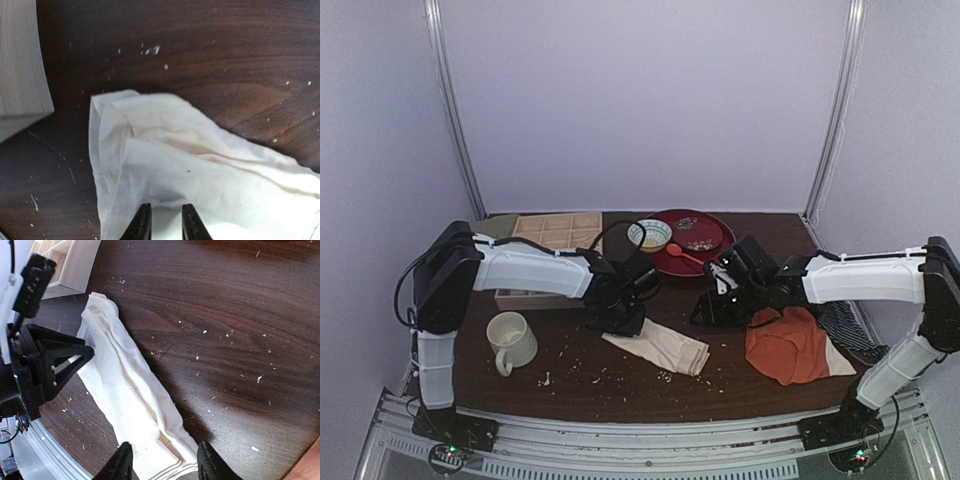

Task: Roll the underwear
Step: Move the underwear to the center of the board, then rotate the underwear at the center of the board.

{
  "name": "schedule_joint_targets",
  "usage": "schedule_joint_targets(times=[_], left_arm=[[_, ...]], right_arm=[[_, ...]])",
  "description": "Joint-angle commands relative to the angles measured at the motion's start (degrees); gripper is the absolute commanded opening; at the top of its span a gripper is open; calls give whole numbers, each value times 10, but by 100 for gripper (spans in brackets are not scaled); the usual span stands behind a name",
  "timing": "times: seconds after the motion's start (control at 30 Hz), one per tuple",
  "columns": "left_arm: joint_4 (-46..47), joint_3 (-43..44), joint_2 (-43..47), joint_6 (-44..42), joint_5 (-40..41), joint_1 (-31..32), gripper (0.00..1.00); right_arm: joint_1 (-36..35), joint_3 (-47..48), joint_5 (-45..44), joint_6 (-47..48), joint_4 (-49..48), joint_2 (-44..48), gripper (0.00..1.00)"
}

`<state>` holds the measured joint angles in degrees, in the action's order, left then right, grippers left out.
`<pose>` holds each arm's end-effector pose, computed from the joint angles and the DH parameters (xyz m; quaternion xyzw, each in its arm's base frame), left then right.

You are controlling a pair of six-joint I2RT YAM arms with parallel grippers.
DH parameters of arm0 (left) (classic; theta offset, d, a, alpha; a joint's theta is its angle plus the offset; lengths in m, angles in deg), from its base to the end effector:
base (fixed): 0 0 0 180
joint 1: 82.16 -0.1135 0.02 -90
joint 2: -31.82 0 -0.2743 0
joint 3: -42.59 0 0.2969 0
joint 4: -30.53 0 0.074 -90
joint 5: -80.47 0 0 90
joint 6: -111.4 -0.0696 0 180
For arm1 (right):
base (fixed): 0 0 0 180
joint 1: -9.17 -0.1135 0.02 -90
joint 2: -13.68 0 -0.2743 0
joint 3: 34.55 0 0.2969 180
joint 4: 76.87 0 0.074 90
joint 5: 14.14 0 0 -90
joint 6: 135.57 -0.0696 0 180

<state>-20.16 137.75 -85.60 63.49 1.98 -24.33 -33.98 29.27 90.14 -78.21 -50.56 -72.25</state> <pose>0.2582 -0.3843 0.1086 0.1200 0.9767 -0.0491 0.1708 0.2578 0.2652 0.1696 -0.1289 0.9197 0.3080 0.2066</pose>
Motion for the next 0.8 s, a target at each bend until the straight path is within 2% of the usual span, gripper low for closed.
schedule_joint_targets(times=[0.0,0.1,0.23,0.37,0.47,0.63,0.77], left_arm=[[0,40,19,-101,13,-6,30],[-25,35,55,-54,5,-5,30],[-25,-17,102,68,-27,7,30],[-20,-63,103,207,-55,25,29],[6,-83,84,270,-70,34,29],[15,-80,49,317,-87,34,25],[11,-70,33,307,-81,30,26]], right_arm=[[7,28,39,15,-12,-40,42],[13,37,55,19,-19,-70,41],[25,38,72,23,-26,-98,40],[35,26,87,30,-35,-109,38],[39,18,101,39,-38,-116,35],[41,7,103,52,-30,-118,33],[41,-3,113,47,-35,-118,27]])
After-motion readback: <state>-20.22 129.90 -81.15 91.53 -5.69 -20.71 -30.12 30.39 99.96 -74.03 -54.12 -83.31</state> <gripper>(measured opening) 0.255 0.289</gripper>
